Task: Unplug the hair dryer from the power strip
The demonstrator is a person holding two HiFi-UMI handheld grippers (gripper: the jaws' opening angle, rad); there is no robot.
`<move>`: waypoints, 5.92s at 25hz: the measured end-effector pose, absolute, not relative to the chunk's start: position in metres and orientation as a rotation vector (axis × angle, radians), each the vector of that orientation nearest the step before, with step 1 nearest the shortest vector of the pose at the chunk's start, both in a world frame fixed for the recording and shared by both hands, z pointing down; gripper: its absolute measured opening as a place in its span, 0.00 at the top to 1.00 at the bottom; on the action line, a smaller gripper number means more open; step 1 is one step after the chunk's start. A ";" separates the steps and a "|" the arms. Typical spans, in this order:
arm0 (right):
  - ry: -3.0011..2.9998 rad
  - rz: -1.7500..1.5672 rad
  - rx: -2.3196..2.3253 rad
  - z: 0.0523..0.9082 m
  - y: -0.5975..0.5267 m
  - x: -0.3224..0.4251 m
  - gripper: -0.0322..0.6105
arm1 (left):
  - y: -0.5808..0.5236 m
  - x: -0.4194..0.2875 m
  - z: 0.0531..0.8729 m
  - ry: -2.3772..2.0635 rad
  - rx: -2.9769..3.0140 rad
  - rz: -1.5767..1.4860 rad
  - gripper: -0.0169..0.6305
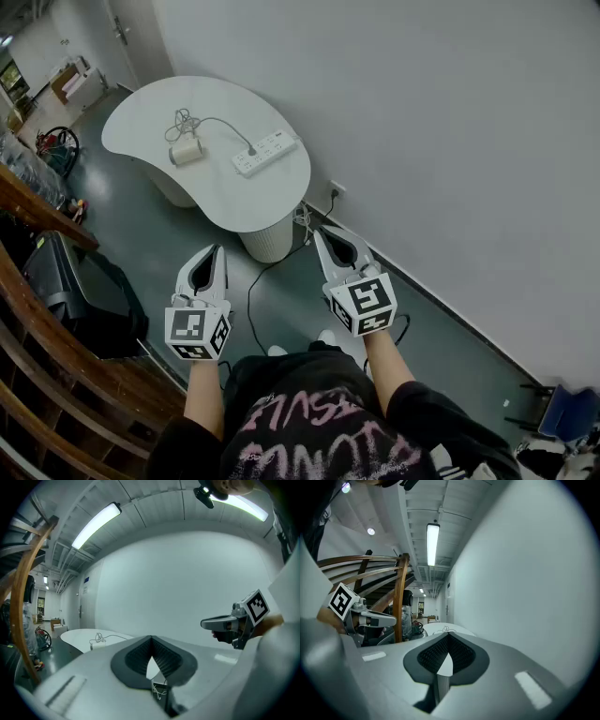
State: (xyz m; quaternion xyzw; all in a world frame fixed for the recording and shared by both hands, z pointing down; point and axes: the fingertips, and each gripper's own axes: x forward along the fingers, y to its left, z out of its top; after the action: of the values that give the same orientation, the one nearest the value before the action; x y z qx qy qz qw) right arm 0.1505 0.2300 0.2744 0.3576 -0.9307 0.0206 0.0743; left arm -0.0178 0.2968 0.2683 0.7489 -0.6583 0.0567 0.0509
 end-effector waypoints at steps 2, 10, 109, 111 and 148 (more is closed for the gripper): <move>-2.790 0.063 1.072 0.275 0.232 0.150 0.94 | 0.298 -0.018 0.270 -2.002 2.280 0.176 0.97; -2.785 0.065 1.069 0.278 0.235 0.146 0.94 | 0.300 -0.021 0.275 -1.999 2.276 0.197 0.97; -2.755 0.255 0.728 0.375 -0.159 0.031 0.92 | -0.058 -0.109 0.354 -2.054 1.990 0.442 0.97; -2.750 0.254 0.730 0.375 -0.160 0.030 0.92 | -0.055 -0.109 0.353 -2.057 1.987 0.434 0.97; -2.572 0.286 0.601 0.440 -0.127 -0.042 0.94 | -0.053 -0.142 0.416 -1.818 2.027 0.389 0.97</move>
State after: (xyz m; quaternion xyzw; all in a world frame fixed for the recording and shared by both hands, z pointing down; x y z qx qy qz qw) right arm -0.0417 -0.1270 0.4396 0.2194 -0.9398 0.1045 0.2401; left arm -0.1424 -0.0528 0.4156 0.7229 -0.6483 0.1386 0.1944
